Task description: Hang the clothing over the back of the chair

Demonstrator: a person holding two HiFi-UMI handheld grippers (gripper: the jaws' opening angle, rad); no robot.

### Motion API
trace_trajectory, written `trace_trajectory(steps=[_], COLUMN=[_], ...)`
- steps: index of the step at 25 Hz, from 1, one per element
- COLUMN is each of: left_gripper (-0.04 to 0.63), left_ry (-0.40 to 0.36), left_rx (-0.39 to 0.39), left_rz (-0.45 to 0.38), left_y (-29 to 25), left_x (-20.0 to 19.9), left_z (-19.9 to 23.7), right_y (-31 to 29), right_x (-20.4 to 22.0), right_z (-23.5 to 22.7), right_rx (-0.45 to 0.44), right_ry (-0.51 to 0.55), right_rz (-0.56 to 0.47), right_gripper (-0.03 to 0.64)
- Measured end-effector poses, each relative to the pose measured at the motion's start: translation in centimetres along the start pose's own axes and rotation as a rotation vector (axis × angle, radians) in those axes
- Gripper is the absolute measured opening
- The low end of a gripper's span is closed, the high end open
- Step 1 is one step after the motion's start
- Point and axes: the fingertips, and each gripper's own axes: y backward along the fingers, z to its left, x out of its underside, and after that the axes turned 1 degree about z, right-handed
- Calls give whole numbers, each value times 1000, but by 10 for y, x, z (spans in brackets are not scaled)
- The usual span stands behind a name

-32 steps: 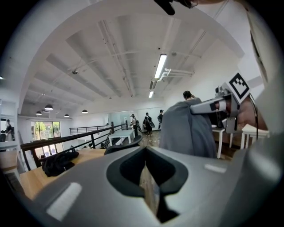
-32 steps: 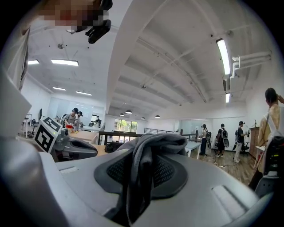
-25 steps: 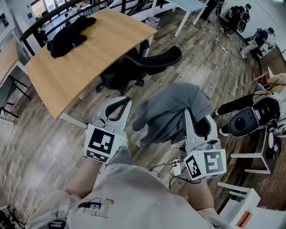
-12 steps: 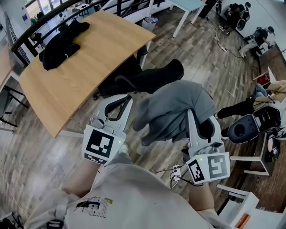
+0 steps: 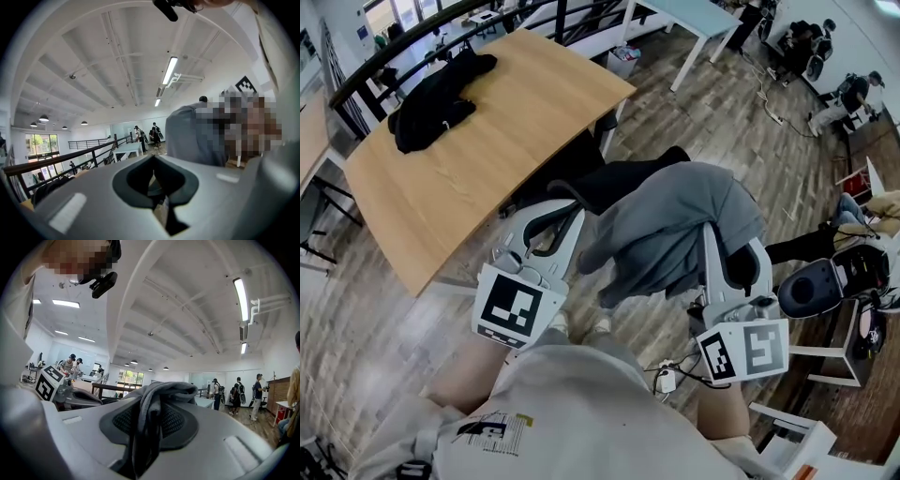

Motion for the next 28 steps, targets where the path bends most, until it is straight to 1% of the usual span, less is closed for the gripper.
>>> trace_trajectory(steps=[12,18,28], left_gripper=[0,0,0], left_ry=[35,32,26], left_rx=[-106,-152,-205], left_rz=[31,16,14], left_y=[-10,-17,-34], left_x=[-1,-13,-21], left_z=[7,13,24], right_y=[-33,-57,-102], right_x=[0,-11,-15], right_z=[-16,-21,-31], right_rx=[-128,-169,-228], right_ry=[-13,4,21], right_rz=[-10,-41,-44], right_gripper=[103,104,107])
